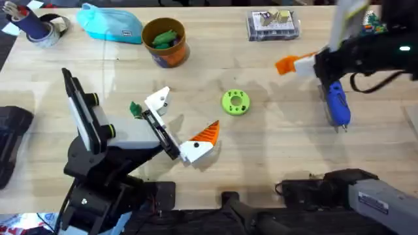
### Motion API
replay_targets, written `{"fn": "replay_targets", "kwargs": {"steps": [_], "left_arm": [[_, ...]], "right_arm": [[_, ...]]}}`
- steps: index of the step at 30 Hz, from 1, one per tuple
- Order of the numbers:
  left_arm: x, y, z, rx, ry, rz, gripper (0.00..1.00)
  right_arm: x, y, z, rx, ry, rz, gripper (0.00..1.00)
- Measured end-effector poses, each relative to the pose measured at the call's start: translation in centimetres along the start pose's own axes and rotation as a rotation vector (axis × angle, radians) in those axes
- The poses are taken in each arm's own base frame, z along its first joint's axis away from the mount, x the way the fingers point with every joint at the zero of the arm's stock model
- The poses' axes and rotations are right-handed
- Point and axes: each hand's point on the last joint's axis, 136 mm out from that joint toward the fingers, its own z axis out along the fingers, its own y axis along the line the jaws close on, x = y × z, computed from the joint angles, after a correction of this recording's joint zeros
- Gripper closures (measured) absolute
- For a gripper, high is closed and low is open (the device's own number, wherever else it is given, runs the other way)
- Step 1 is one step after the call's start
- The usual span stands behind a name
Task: Pick up the gripper from the table and insert it into the empty holder that is missing its gripper. Then pick up a screw, insert it into the mounting hole, and use the screwdriver to tighten it. Finally, clean up the table by picking up the vegetable and placing it into the bucket.
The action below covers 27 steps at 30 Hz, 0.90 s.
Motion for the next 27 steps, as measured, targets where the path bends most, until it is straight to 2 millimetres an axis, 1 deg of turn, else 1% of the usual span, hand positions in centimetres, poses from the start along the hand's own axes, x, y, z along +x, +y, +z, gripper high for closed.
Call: {"fn": "replay_targets", "kwargs": {"steps": [2,4,8,14,19,22,27], "left_arm": [[0.0,0.0,0.0,0.0,0.0,0.0,0.009],[0.0,0.0,0.0,0.0,0.0,0.0,0.009],[0.0,0.0,0.0,0.0,0.0,0.0,0.009],[0.0,0.0,0.0,0.0,0.0,0.0,0.009],[0.0,0.0,0.0,0.0,0.0,0.0,0.009],[0.0,0.0,0.0,0.0,0.0,0.0,0.009],[0.0,0.0,0.0,0.0,0.0,0.0,0.009]], "right_arm": [[-1.6,1.1,-1.2,-0.051,-0.086,0.046,0.991],[-2.8,2.6,-2.0,-0.14,-0.147,0.098,0.991],[-3.7,5.7,-2.0,-0.353,-0.164,0.197,0.991],[-3.8,9.9,-0.1,-0.662,-0.045,0.366,0.991],[-3.3,13.9,1.6,-0.921,0.094,0.449,0.991],[-3.2,15.9,2.5,-1.067,0.162,0.487,0.991],[-3.4,18.1,3.3,-1.261,0.209,0.517,0.991]]}}
